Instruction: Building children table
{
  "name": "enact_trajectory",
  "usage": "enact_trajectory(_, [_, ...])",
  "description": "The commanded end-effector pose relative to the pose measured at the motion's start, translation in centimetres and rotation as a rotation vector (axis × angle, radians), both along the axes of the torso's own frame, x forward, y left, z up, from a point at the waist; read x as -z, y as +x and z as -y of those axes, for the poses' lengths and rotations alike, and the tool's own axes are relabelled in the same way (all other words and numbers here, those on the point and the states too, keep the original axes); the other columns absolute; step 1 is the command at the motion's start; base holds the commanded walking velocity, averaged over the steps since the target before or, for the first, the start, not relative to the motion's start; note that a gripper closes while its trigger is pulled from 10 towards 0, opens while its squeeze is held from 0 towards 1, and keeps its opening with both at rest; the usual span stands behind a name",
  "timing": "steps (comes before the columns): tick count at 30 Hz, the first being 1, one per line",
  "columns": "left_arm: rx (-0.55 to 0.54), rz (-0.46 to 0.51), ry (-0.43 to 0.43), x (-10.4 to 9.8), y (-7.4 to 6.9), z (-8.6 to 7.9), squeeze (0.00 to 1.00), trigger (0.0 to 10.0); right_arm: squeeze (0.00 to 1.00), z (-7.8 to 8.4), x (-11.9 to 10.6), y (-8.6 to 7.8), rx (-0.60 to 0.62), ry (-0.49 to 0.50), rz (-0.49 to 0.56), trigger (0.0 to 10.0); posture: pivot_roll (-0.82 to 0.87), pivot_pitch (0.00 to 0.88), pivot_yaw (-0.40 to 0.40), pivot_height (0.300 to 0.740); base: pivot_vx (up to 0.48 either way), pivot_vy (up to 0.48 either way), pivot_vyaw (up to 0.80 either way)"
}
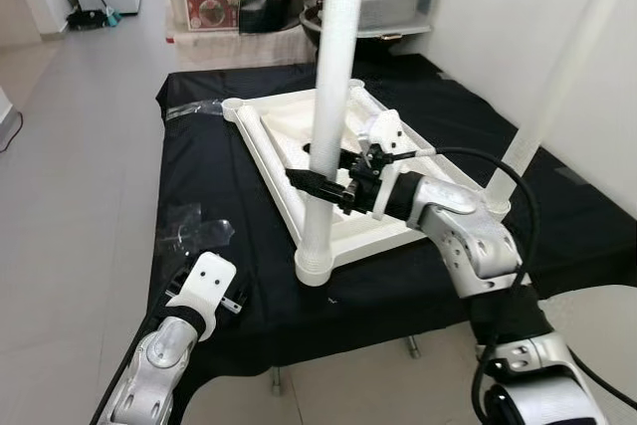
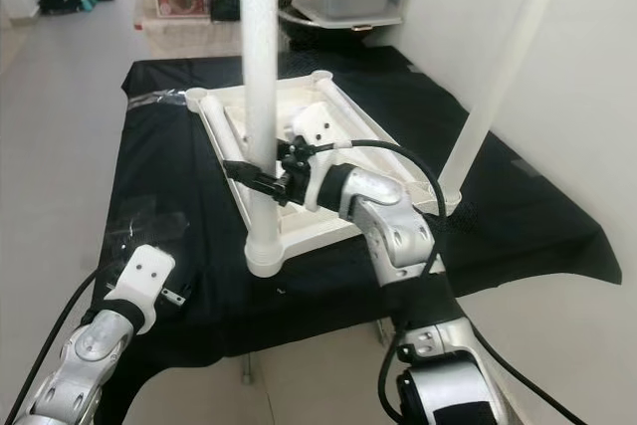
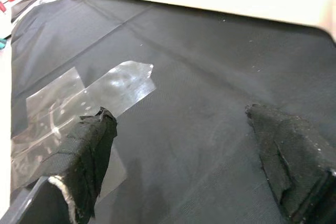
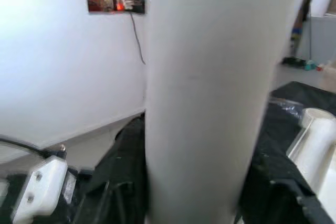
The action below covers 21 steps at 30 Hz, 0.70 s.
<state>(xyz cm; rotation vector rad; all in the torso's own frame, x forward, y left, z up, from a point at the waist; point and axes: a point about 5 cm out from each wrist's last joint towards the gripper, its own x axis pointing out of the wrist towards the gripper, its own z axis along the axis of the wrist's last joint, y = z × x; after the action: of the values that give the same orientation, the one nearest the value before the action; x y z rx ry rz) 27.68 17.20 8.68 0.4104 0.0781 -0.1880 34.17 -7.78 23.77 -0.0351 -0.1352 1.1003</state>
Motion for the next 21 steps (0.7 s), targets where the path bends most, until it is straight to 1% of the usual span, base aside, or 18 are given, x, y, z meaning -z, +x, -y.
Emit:
enact_trajectory(1, [-0.007, -0.002, -0.005, 0.2, -0.3, 0.0, 0.0, 10.0, 0.0, -1.1, -0.4, 0.6, 0.043, -0.006, 0.028, 0.0, 0.12, 0.0, -0.079, 0.74, 0.0, 0.0, 0.0])
enact_trajectory(2, [-0.007, -0.002, -0.005, 0.2, -0.3, 0.0, 0.0, 10.0, 0.0, -1.1, -0.4, 0.6, 0.043, -0.006, 0.028, 0.0, 0.12, 0.0, -0.079, 0.74, 0.0, 0.0, 0.0])
enact_trajectory(3, [-0.011, 0.001, -0.007, 0.1, -0.3, -0.1, 0.0, 10.0, 0.0, -0.9, 0.0, 1.6, 0.16, -0.001, -0.008, 0.0, 0.12, 0.0, -0.08, 0.74, 0.0, 0.0, 0.0])
enact_trajectory(4, [-0.014, 0.004, -0.008, 0.1, -0.4, -0.3, 0.0, 10.0, 0.0, -0.1, 0.4, 2.9, 0.35, 0.01, -0.054, 0.0, 0.12, 0.0, -0.078, 0.74, 0.0, 0.0, 0.0])
enact_trajectory(6, [-0.014, 0.004, -0.008, 0.1, -0.4, -0.3, 0.0, 10.0, 0.0, -0.1, 0.4, 2.9, 0.35, 0.01, -0.054, 0.0, 0.12, 0.0, -0.078, 0.74, 0.0, 0.0, 0.0])
enact_trajectory(7, [-0.017, 0.004, -0.009, 0.1, -0.6, -0.4, 0.0, 10.0, 0.0, 2.3, 1.6, 4.2, 0.662, 0.017, -0.123, 0.0, 0.12, 0.0, -0.078, 0.74, 0.0, 0.0, 0.0])
enact_trajectory(8, [-0.019, 0.003, -0.01, 0.1, -0.7, -0.4, 0.0, 10.0, 0.0, 4.7, 2.8, 4.6, 0.927, 0.031, -0.176, 0.0, 0.12, 0.0, -0.078, 0.74, 0.0, 0.0, 0.0])
enact_trajectory(9, [-0.019, 0.003, -0.01, 0.1, -0.7, -0.4, 0.0, 10.0, 0.0, 4.7, 2.8, 4.6, 0.927, 0.031, -0.176, 0.0, 0.12, 0.0, -0.078, 0.74, 0.0, 0.0, 0.0])
enact_trajectory(10, [-0.02, 0.002, -0.012, 0.2, -0.8, -0.4, 0.0, 10.0, 0.0, 6.4, 3.6, 4.2, 1.109, 0.045, -0.193, 0.0, 0.12, 0.0, -0.077, 0.74, 0.0, 0.0, 0.0])
enact_trajectory(12, [-0.02, 0.002, -0.012, 0.2, -0.8, -0.4, 0.0, 10.0, 0.0, 6.4, 3.6, 4.2, 1.109, 0.045, -0.193, 0.0, 0.12, 0.0, -0.077, 0.74, 0.0, 0.0, 0.0])
enact_trajectory(13, [-0.021, 0.001, -0.014, 0.3, -0.9, -0.4, 0.0, 10.0, 0.0, 7.3, 3.7, 3.6, 1.219, 0.054, -0.169, 0.0, 0.11, 0.0, -0.072, 0.74, 0.0, 0.0, 0.0])
enact_trajectory(14, [-0.021, 0.001, -0.014, 0.3, -0.9, -0.4, 0.0, 10.0, 0.0, 7.3, 3.7, 3.6, 1.219, 0.054, -0.169, 0.0, 0.11, 0.0, -0.072, 0.74, 0.0, 0.0, 0.0])
enact_trajectory(15, [-0.019, -0.002, -0.017, 0.3, -1.0, -0.3, 0.0, 10.0, 0.0, 6.3, 3.7, 2.4, 1.22, 0.056, -0.139, 0.0, 0.1, 0.0, -0.065, 0.74, 0.0, 0.0, 0.0])
enact_trajectory(18, [-0.019, -0.002, -0.017, 0.3, -1.0, -0.3, 0.0, 10.0, 0.0, 6.3, 3.7, 2.4, 1.22, 0.056, -0.139, 0.0, 0.1, 0.0, -0.065, 0.74, 0.0, 0.0, 0.0])
enact_trajectory(19, [-0.017, -0.004, -0.019, 0.4, -1.0, -0.1, 0.0, 10.0, 0.0, 4.7, 3.5, 1.2, 1.175, 0.059, -0.123, 1.2, 0.1, 0.0, -0.06, 0.74, 0.0, 0.0, 0.0])
enact_trajectory(20, [-0.017, -0.004, -0.019, 0.4, -1.0, -0.1, 0.0, 10.0, 0.0, 4.7, 3.5, 1.2, 1.175, 0.059, -0.123, 1.2, 0.1, 0.0, -0.06, 0.74, 0.0, 0.0, 0.0])
enact_trajectory(21, [-0.012, -0.007, -0.02, 0.5, -1.0, 0.0, 0.0, 10.0, 0.0, 2.7, 3.4, 0.2, 1.078, 0.063, -0.116, 10.0, 0.09, 0.0, -0.053, 0.74, 0.0, 0.0, 0.0])
